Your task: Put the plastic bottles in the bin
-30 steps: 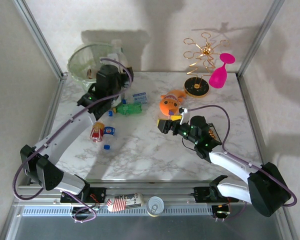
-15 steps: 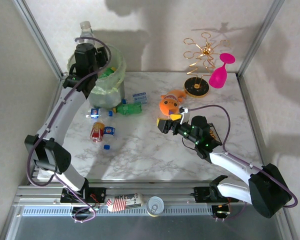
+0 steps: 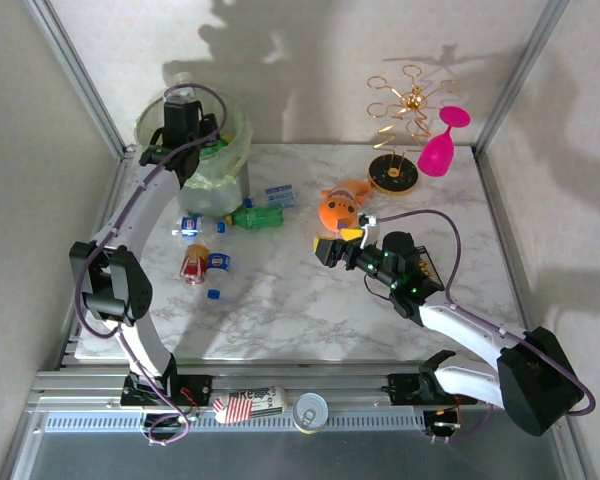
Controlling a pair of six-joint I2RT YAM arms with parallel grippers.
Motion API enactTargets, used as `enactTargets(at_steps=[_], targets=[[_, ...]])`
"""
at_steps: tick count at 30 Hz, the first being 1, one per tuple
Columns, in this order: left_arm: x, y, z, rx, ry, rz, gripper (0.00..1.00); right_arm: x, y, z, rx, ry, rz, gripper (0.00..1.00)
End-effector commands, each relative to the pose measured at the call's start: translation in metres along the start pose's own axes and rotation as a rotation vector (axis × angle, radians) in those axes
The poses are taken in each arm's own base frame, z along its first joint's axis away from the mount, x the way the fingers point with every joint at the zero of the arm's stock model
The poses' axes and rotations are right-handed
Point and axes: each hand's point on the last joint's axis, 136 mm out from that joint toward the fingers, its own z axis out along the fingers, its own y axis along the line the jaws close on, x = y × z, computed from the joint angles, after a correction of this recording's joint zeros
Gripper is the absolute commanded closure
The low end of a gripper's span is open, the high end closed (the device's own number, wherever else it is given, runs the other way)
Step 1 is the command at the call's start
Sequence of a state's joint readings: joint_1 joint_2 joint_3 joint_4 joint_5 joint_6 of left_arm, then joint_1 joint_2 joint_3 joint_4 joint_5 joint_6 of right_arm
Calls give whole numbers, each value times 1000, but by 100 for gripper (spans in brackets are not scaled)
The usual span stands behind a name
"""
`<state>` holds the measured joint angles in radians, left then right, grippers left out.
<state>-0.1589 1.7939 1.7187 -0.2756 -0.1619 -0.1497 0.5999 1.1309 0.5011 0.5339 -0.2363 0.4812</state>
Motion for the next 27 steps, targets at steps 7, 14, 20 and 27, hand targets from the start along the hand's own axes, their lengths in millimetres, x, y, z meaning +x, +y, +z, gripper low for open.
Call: enactTargets(at_steps=[7,14,20,27], targets=[[-30,-1,-19,36,-55,-69,0,-7,3,-1,-5,-20,-25,1],[-44,-4,-47,83,-90,-112,1,-6,3,2,-13,-16,-20,1],[-32,-2,-81,139,-101,-154,0,-3,0,5,-8,-7,-14,1],[6,16,-132,177,-105,-202,0,-4,-6,12,15,-10,6,1]])
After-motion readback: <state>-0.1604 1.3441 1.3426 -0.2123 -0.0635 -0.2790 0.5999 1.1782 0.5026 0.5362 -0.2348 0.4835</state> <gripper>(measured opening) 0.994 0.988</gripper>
